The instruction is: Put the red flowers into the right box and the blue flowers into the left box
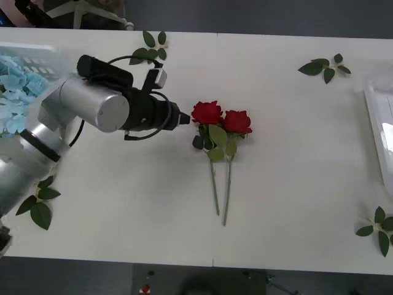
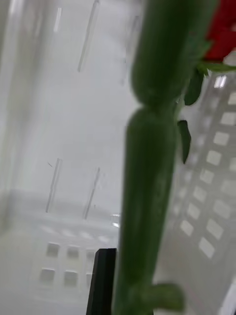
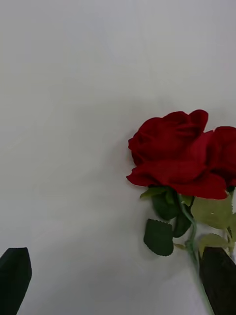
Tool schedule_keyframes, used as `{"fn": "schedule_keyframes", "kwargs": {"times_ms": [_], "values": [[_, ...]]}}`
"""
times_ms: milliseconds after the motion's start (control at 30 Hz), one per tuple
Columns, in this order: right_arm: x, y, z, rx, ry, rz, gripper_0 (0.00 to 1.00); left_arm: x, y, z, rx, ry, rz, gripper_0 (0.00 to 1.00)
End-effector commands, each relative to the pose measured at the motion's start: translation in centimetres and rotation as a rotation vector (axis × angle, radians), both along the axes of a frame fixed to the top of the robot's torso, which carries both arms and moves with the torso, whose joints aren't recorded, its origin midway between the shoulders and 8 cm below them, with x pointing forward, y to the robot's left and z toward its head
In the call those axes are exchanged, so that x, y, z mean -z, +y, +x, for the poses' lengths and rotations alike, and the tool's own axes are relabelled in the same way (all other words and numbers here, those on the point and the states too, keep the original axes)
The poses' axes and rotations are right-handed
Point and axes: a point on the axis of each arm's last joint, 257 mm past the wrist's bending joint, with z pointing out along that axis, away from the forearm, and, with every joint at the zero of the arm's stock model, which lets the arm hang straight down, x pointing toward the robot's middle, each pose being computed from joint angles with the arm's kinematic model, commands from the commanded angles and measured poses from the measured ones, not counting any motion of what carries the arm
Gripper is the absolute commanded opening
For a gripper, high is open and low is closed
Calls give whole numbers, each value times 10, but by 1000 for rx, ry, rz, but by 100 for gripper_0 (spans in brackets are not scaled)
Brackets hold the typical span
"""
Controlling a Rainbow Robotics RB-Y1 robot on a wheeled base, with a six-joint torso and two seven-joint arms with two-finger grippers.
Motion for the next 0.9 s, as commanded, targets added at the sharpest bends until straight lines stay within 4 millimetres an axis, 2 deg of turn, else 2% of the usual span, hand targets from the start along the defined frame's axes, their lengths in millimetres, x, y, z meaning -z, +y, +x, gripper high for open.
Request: {"fn": "schedule_keyframes", "kwargs": {"times_ms": [33,100,267,300,333,367,433,467,500,567,700,833,900], "values": [[8,-31,-19,101,28,-21,0,-13,-20,13,-15,-12,34,100],[18,-40,-25,121,43,-42,0,-5,-33,13,-6,-9,52,100],[32,-47,-23,122,25,-78,0,10,-63,9,8,-9,79,100],[32,-45,-19,115,16,-82,4,16,-70,6,17,-10,92,100],[32,-44,-18,112,12,-83,14,19,-72,5,21,-10,105,100],[34,-42,-16,108,6,-82,36,26,-78,2,34,-9,127,100],[37,-37,-10,97,-7,-77,72,35,-85,-2,53,-22,171,100],[37,-35,-7,91,-13,-79,84,37,-89,-4,63,-33,189,100],[38,-32,-5,87,-19,-73,91,39,-91,-5,68,-42,203,100],[36,-27,1,73,-31,-72,99,45,-95,-7,72,-45,222,100],[32,-1,15,22,-53,-44,100,52,-100,-9,80,-46,236,100],[25,54,25,-30,-49,100,100,57,-106,-8,97,-62,261,100],[22,92,26,-63,-30,196,100,58,-108,-3,99,-74,267,100]]}}
